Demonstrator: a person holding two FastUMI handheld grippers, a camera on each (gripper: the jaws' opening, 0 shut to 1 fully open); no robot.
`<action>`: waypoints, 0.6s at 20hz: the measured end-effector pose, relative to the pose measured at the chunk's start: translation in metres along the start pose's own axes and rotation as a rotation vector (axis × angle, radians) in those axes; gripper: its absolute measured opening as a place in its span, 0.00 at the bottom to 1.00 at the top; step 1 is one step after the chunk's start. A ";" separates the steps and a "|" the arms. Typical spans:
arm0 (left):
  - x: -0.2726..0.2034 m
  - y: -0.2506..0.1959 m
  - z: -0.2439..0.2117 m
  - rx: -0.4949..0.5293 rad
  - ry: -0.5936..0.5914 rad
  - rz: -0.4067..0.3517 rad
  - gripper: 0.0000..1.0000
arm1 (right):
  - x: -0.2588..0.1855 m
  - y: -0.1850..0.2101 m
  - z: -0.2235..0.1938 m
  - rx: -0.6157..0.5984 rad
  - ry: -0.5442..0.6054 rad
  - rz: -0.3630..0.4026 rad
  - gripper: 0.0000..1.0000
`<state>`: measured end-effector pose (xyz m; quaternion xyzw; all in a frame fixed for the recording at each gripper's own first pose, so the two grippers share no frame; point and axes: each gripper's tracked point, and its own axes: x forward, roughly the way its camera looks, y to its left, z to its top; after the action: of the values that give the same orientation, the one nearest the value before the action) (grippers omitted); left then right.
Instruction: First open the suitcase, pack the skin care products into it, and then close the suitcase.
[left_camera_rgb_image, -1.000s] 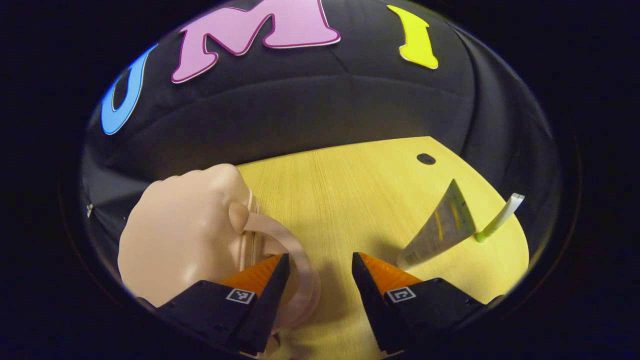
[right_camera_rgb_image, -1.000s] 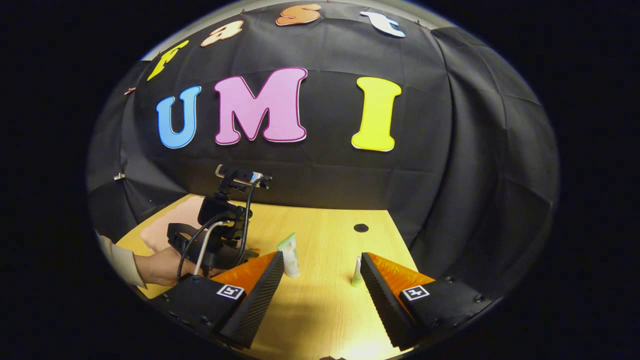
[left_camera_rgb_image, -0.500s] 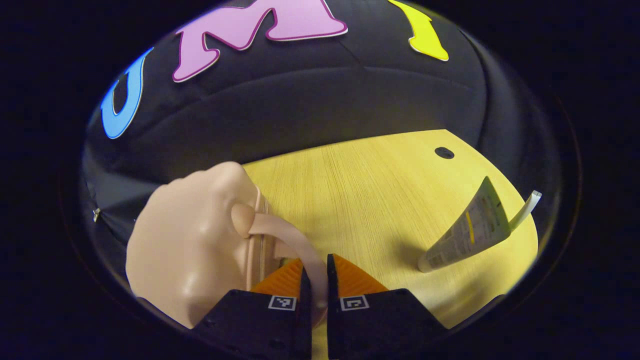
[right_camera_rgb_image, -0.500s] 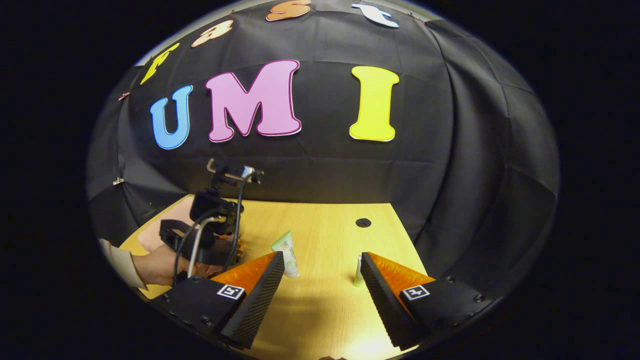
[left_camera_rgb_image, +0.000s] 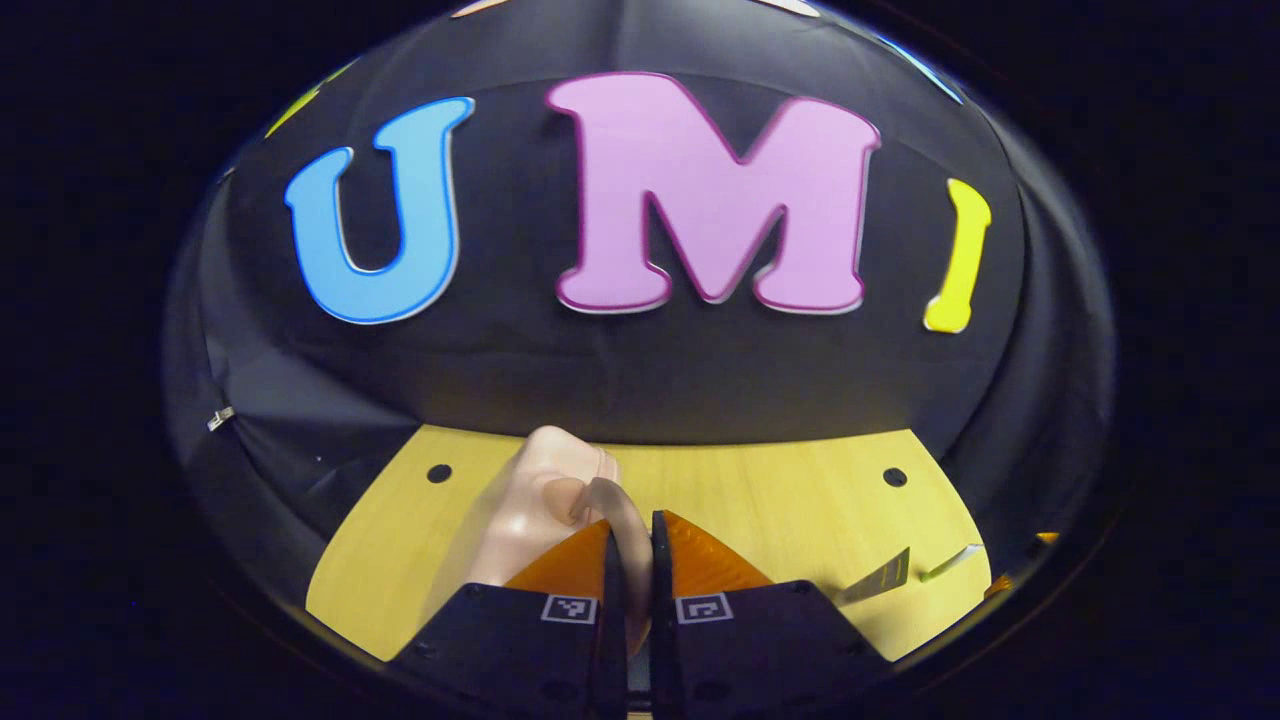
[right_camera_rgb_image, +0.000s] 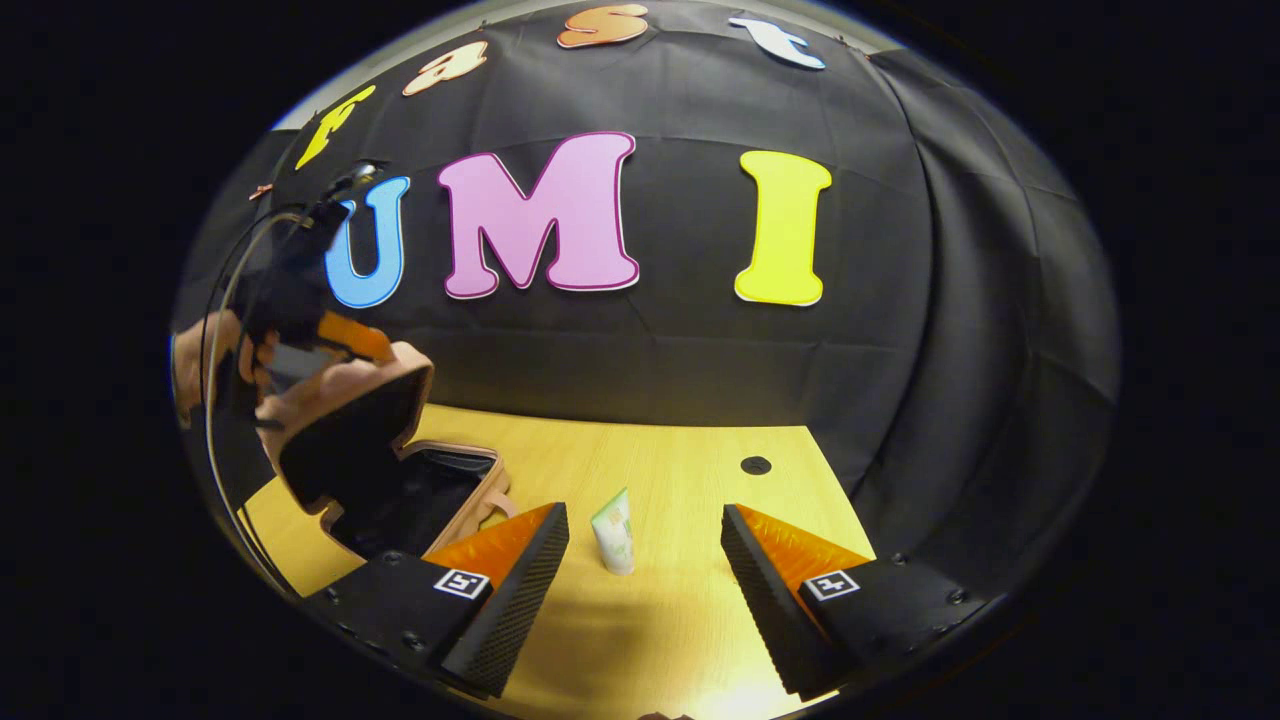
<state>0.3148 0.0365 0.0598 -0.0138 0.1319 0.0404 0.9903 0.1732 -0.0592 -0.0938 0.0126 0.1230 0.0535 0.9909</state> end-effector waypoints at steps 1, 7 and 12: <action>-0.002 0.044 0.009 0.014 -0.008 0.045 0.14 | 0.001 0.004 0.001 -0.006 0.000 -0.001 0.98; 0.014 0.270 -0.024 0.035 0.006 0.247 0.12 | 0.011 0.021 -0.009 -0.019 0.042 -0.027 0.98; 0.082 0.366 -0.105 -0.246 0.091 0.244 0.12 | 0.021 0.018 -0.020 -0.040 0.048 -0.107 0.98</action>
<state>0.3356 0.4039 -0.0687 -0.1207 0.1712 0.1753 0.9620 0.1870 -0.0390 -0.1178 -0.0150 0.1461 0.0031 0.9892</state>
